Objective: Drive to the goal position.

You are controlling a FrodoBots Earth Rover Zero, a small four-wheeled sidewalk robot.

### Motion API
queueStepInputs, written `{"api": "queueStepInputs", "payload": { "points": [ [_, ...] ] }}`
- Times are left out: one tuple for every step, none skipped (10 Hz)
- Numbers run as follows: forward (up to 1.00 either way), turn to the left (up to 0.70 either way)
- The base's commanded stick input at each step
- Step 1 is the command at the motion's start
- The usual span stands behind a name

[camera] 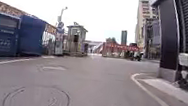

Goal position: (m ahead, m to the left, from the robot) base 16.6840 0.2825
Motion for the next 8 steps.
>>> {"api": "queueStepInputs", "payload": {
  "points": [
    [0.45,0.00],
    [0.45,0.00],
    [0.45,0.00],
    [0.45,0.00],
    [0.45,0.00],
    [0.45,0.00],
    [0.45,0.00],
    [0.45,0.00]
  ]
}}
